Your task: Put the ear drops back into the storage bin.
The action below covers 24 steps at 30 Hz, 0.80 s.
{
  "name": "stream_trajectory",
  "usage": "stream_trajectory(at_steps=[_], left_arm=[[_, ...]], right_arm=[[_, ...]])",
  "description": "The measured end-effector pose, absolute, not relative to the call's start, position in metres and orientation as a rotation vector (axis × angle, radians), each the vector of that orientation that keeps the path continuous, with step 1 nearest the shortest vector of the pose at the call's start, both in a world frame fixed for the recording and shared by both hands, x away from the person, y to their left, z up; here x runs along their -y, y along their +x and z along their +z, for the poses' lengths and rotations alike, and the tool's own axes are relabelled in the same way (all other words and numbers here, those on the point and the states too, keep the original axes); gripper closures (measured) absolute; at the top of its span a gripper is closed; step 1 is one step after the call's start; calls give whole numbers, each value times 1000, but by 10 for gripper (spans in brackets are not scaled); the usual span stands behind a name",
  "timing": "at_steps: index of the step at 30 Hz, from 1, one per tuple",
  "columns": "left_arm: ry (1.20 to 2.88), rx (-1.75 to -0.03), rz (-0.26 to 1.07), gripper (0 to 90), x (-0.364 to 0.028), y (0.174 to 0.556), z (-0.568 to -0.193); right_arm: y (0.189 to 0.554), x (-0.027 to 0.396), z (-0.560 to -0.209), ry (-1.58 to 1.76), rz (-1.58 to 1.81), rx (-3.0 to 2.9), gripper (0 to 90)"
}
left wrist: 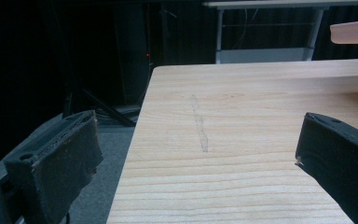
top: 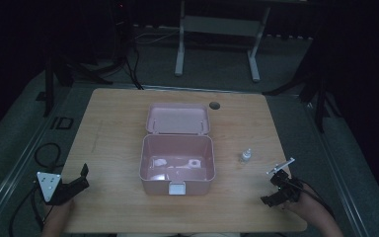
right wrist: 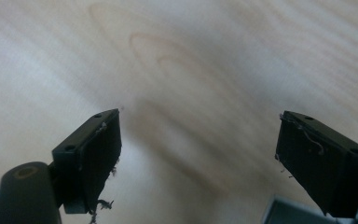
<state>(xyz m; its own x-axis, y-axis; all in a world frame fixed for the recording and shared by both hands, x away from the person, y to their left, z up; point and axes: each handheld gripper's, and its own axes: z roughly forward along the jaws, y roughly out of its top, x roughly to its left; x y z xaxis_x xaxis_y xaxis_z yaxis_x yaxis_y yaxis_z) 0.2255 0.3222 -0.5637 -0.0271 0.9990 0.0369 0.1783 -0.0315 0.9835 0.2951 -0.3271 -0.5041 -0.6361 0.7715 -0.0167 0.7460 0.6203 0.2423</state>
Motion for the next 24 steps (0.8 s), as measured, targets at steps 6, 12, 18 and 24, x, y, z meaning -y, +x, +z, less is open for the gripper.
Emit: stream_trajectory(at_steps=[6, 12, 18, 24], left_arm=[[1353, -1345, 1167, 3, -322, 225, -564], [1353, -1345, 1165, 3, -322, 225, -564], [1352, -1344, 1164, 3, -322, 225, -564], [1353, -1344, 1164, 3, -322, 225, -564]], right_arm=[[301, 323, -498, 1277, 169, -2840, 153], [310, 316, -496, 1267, 31, -2932, 150], [316, 312, -491, 1188, 77, -2936, 141], [327, 309, -490, 1161, 54, -2945, 129]])
